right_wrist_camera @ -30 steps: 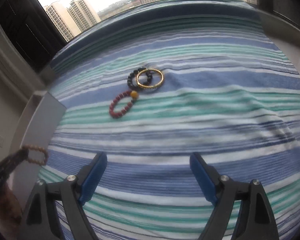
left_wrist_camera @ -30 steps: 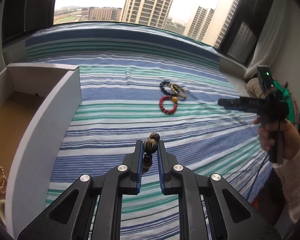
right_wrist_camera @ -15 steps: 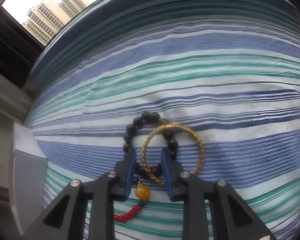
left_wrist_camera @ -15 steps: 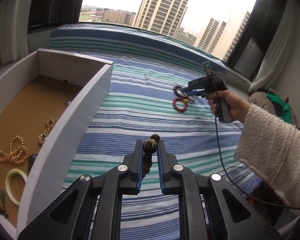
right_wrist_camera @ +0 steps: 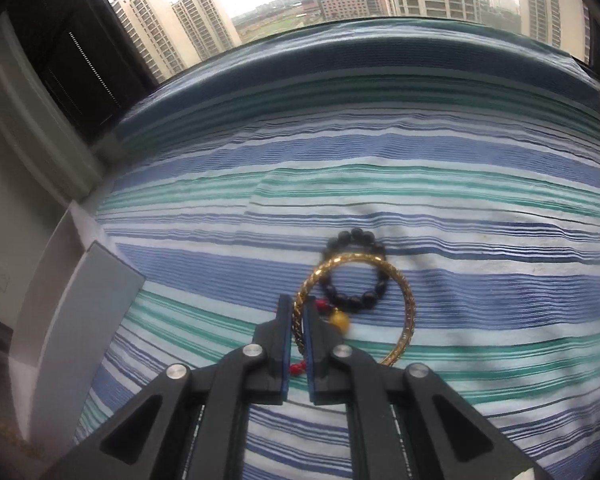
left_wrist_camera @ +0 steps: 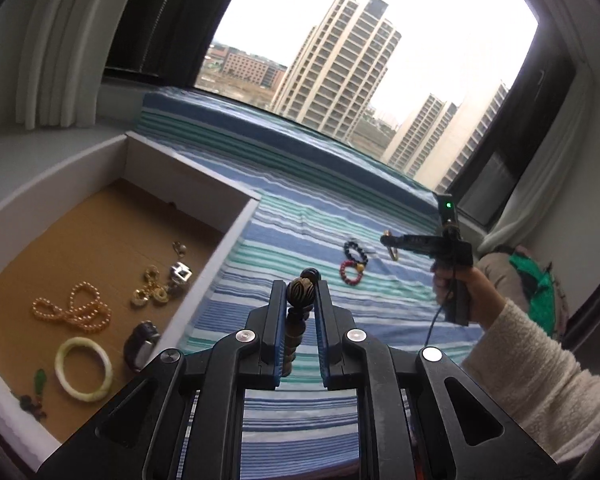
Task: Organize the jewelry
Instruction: 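Carry the bracelet and bangle into the white box and open both tools, then withdraw both tools from the box back over the bed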
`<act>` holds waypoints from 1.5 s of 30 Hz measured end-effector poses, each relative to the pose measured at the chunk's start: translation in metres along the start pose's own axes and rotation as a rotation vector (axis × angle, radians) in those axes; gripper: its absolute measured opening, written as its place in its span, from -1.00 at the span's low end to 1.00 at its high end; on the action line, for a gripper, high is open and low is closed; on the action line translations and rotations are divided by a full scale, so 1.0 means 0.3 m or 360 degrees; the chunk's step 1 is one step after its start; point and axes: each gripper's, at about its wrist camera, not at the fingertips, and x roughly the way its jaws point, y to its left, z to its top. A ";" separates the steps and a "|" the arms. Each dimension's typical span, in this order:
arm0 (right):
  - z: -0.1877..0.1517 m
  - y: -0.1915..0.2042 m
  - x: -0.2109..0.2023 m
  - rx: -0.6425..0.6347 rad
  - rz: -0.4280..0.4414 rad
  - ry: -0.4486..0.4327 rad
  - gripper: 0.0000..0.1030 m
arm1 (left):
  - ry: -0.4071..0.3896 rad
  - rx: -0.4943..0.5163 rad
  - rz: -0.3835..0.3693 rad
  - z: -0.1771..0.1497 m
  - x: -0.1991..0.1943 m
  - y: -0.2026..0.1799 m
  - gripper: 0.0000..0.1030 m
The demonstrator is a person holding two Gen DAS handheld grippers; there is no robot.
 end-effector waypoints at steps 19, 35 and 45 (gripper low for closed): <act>-0.116 1.333 0.353 -0.0879 0.0405 0.0439 -0.89 | 0.0157 -0.0297 0.0624 -0.066 0.032 0.593 -0.77; -0.235 1.269 0.205 -0.0856 0.0460 0.0139 -0.22 | 0.0062 -0.0178 0.0722 -0.105 0.002 0.422 0.53; -0.449 0.547 -0.047 -0.0553 -0.0082 -0.0165 -0.01 | 0.0173 0.0134 0.0313 -0.170 0.195 0.009 0.78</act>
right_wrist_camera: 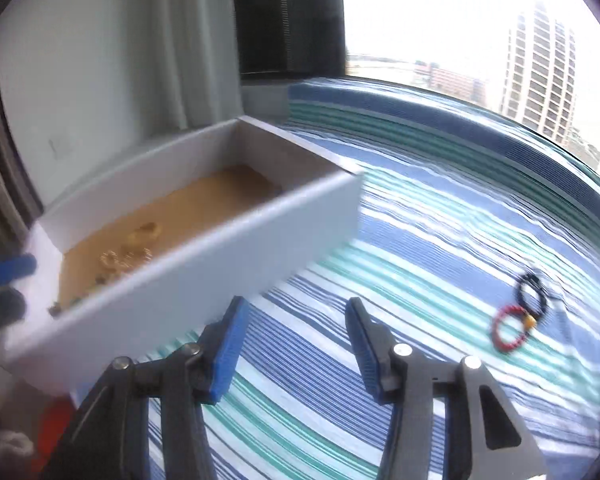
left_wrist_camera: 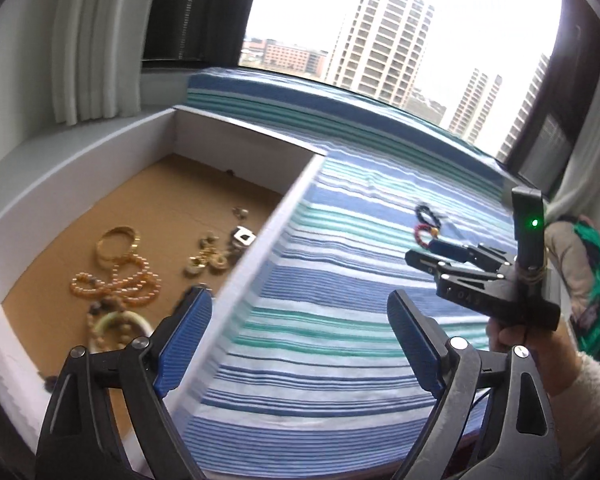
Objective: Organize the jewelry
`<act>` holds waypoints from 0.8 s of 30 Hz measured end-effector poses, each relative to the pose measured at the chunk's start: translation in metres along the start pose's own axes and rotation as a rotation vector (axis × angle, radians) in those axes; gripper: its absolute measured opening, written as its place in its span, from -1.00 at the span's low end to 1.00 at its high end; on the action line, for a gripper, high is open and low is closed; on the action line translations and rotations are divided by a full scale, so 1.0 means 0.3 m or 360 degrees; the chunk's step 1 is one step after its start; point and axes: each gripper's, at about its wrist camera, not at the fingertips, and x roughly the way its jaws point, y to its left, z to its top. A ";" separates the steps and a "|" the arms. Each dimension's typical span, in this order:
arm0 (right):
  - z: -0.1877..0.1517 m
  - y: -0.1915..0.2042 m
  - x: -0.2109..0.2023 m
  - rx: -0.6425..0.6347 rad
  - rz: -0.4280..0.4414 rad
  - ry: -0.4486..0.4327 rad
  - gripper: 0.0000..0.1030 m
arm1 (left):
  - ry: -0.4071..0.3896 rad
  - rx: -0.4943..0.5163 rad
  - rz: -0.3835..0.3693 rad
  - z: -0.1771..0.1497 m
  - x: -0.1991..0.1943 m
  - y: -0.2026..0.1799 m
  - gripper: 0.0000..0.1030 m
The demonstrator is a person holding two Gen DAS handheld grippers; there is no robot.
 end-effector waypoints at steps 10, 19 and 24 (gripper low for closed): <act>-0.418 -0.550 -0.122 0.0412 -0.0552 0.0118 -0.01 | 0.0228 0.0293 -0.0084 -0.072 0.329 -0.324 0.78; -0.536 -0.757 -0.154 0.0688 -0.0611 0.0094 0.01 | 0.0207 0.0419 -0.0099 -0.078 0.553 -0.485 0.78; -0.539 -0.766 -0.143 0.0719 -0.0614 0.0101 0.04 | 0.0214 0.0475 -0.0054 -0.082 0.632 -0.527 0.78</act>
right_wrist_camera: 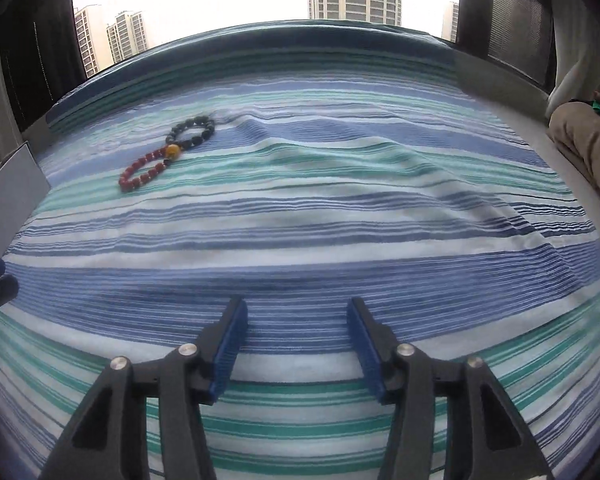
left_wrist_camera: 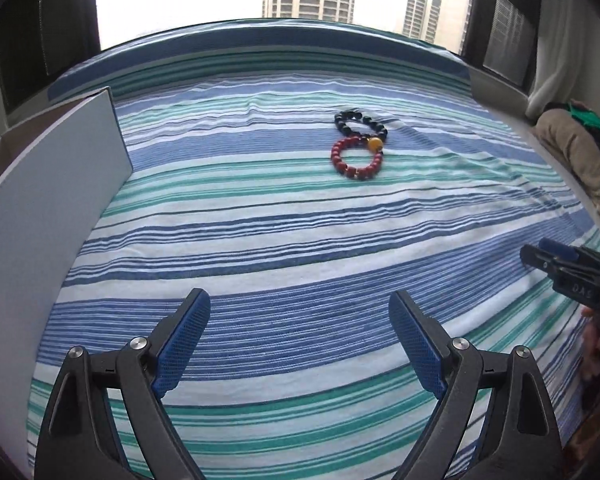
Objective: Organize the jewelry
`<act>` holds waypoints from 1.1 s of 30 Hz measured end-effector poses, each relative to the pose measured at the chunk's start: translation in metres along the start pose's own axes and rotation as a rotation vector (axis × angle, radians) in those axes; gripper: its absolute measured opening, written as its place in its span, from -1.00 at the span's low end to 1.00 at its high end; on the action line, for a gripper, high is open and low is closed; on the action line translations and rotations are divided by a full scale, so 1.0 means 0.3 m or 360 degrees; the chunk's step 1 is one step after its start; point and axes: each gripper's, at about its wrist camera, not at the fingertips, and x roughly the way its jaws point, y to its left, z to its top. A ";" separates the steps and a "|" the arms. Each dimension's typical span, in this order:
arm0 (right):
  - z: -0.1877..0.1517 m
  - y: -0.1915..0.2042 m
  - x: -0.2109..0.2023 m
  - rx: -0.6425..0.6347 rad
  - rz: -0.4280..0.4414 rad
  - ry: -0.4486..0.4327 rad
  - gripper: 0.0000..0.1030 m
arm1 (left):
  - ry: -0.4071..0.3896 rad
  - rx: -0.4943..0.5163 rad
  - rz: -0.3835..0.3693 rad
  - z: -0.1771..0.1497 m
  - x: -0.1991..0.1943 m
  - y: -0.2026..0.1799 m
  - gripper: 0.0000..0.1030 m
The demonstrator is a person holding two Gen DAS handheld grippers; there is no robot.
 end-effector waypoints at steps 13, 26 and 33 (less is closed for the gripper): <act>-0.008 0.012 -0.002 -0.0044 -0.0046 0.0013 0.09 | 0.0072 0.0152 -0.0018 0.066 -0.051 -0.040 0.78; -0.009 0.008 -0.005 -0.0047 -0.0049 0.0014 0.11 | 0.0049 0.0174 -0.0029 0.213 -0.092 -0.025 0.78; -0.008 0.007 -0.004 -0.0047 -0.0050 0.0014 0.11 | 0.0011 0.0071 -0.0049 0.309 -0.046 -0.001 0.78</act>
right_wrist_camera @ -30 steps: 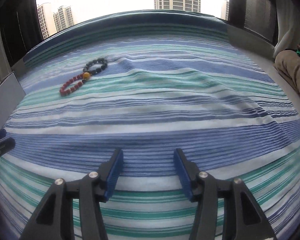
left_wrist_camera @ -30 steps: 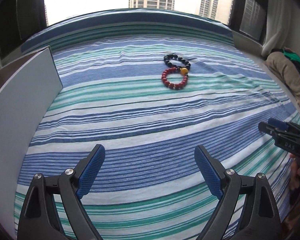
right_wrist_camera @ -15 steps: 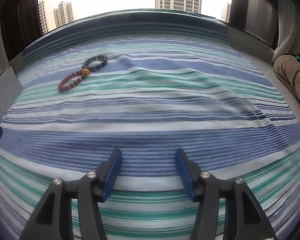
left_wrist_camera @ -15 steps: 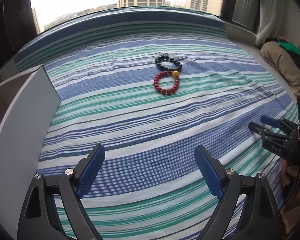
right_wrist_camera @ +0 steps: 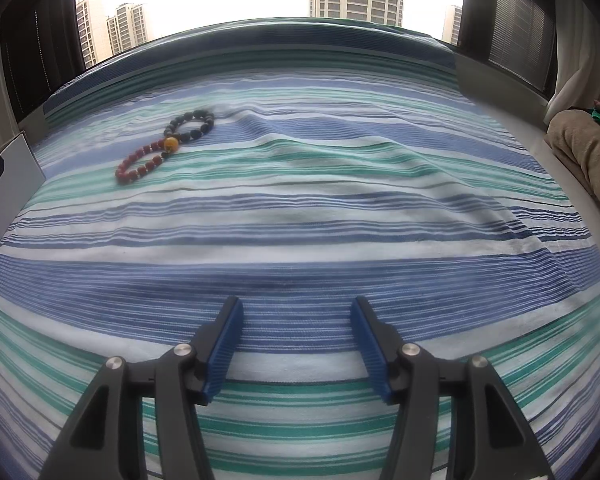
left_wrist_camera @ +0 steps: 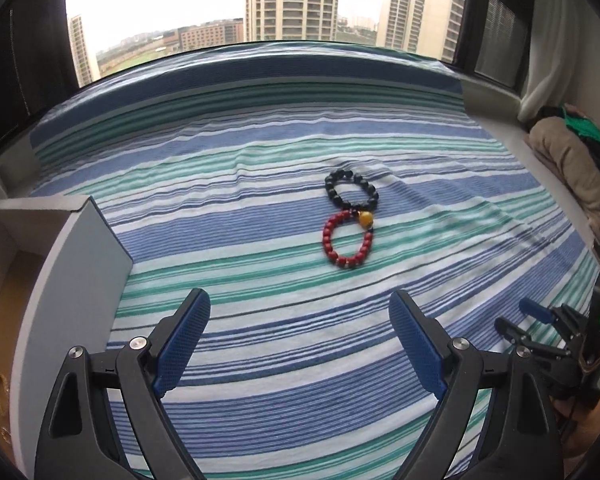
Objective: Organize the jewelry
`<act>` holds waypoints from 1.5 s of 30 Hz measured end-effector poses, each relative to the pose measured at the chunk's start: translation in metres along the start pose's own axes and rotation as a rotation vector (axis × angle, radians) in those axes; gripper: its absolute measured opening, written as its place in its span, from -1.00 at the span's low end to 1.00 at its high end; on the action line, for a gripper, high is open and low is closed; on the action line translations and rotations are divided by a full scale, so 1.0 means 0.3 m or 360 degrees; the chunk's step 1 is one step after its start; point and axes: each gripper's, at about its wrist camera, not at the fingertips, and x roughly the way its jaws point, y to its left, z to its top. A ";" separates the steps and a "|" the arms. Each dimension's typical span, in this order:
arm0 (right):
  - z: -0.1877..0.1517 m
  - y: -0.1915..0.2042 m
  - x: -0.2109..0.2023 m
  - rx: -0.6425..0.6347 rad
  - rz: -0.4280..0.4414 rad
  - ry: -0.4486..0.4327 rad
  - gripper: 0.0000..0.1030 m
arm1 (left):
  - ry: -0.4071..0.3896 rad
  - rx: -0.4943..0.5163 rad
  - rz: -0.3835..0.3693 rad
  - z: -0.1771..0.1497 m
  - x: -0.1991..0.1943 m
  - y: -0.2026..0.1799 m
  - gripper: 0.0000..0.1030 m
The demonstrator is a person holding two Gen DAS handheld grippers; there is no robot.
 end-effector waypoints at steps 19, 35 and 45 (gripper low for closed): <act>-0.003 0.000 -0.001 0.0000 -0.0003 0.0000 0.11 | 0.0226 0.0283 -0.0103 0.169 0.451 -0.271 0.11; -0.002 0.000 -0.001 0.0001 -0.0005 0.0001 0.11 | 0.0192 -0.0155 -0.0288 0.151 0.410 -0.109 -0.71; -0.004 0.002 -0.001 -0.0006 -0.0013 0.0003 0.11 | -0.0221 -0.0678 -0.0918 0.038 -0.074 0.180 -0.70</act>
